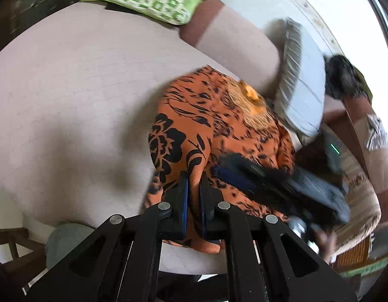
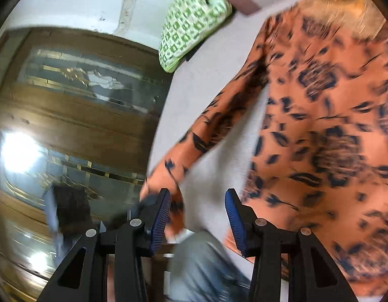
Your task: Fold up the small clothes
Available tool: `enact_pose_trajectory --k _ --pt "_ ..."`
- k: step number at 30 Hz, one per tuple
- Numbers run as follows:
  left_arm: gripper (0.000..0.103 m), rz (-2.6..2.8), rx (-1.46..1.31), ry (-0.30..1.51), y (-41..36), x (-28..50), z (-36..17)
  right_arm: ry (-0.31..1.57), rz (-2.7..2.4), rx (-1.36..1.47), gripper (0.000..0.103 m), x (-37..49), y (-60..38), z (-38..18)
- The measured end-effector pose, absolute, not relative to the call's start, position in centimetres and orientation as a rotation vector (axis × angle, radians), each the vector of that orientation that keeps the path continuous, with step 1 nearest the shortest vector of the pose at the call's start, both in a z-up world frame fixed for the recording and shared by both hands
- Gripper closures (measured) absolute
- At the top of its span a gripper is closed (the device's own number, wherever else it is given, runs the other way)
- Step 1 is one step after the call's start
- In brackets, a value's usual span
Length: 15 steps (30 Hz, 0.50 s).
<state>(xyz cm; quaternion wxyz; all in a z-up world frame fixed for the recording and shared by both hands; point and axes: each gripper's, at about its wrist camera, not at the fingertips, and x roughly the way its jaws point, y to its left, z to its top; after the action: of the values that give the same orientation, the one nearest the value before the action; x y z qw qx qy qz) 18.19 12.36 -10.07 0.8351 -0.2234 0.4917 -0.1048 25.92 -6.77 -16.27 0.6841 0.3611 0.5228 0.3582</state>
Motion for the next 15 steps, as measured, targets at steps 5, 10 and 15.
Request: enact_pose_trajectory --k 5,10,15 --pt "0.097 -0.282 -0.475 1.074 10.4 18.1 -10.8 1.239 0.846 0.932 0.083 28.6 -4.2 -18.7" --pt "0.097 -0.482 -0.467 1.003 7.7 17.8 -8.1 1.139 0.815 0.909 0.099 28.5 -8.2 -14.2" --pt "0.097 -0.664 -0.4 1.044 1.8 17.7 -8.5 1.026 0.74 0.697 0.099 26.2 -12.8 -8.5"
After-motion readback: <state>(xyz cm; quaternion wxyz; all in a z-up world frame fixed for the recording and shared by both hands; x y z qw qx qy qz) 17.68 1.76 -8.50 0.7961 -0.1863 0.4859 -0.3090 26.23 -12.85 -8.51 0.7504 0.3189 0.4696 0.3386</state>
